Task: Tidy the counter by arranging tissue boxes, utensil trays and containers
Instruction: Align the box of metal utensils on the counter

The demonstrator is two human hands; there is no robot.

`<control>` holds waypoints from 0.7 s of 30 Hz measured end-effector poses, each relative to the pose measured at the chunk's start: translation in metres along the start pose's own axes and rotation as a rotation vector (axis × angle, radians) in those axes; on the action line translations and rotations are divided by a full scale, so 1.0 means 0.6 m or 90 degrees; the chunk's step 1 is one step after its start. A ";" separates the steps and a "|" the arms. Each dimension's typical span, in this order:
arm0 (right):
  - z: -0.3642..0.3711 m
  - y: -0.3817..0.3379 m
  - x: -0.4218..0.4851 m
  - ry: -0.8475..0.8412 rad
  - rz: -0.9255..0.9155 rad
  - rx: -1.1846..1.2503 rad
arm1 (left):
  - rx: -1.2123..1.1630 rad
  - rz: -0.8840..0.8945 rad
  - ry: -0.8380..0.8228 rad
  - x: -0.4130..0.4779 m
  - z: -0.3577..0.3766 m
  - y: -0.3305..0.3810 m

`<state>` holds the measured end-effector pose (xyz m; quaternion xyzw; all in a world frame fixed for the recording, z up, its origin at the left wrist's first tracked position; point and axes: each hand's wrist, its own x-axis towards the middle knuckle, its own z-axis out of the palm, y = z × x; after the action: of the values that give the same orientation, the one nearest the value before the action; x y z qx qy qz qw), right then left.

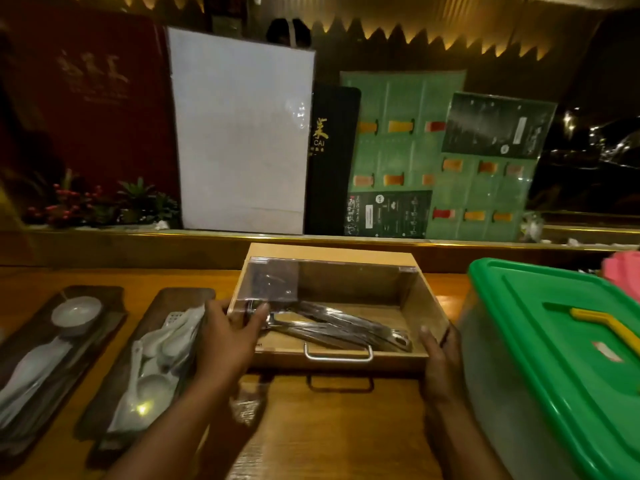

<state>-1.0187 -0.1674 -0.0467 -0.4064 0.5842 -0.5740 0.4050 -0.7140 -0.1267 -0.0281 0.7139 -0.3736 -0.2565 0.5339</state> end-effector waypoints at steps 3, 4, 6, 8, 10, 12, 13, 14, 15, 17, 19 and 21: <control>0.001 0.002 0.002 0.038 -0.004 0.004 | -0.008 0.005 -0.014 0.001 0.003 0.013; 0.001 0.001 -0.001 0.040 -0.003 0.006 | -0.013 0.004 -0.013 -0.002 0.003 0.013; -0.001 0.001 -0.009 0.038 -0.014 0.010 | -0.013 0.003 -0.001 -0.019 0.001 0.013; -0.007 0.007 -0.018 0.041 -0.028 0.013 | -0.011 0.004 0.008 -0.038 -0.006 0.014; -0.015 0.012 -0.033 0.047 -0.043 0.009 | -0.006 0.006 0.015 -0.056 -0.015 0.009; -0.024 0.020 -0.047 0.050 -0.046 -0.006 | -0.007 0.008 0.017 -0.072 -0.026 0.003; -0.029 0.024 -0.053 0.047 -0.047 -0.017 | -0.007 0.007 0.016 -0.079 -0.030 0.001; -0.032 0.026 -0.060 0.044 -0.046 -0.026 | -0.006 0.006 0.015 -0.085 -0.035 -0.001; -0.034 0.027 -0.066 0.040 -0.045 -0.029 | -0.004 0.008 0.017 -0.090 -0.039 -0.002; -0.039 0.023 -0.079 0.032 -0.045 -0.033 | -0.002 0.010 0.019 -0.100 -0.046 -0.001; -0.045 0.017 -0.090 0.027 -0.051 -0.034 | -0.001 0.016 0.016 -0.108 -0.050 0.001; -0.050 0.012 -0.097 0.023 -0.052 -0.046 | -0.006 0.026 0.013 -0.116 -0.052 0.001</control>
<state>-1.0270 -0.1022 -0.0530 -0.4338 0.5945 -0.5760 0.3559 -0.7311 -0.0529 -0.0202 0.7060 -0.3816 -0.2403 0.5461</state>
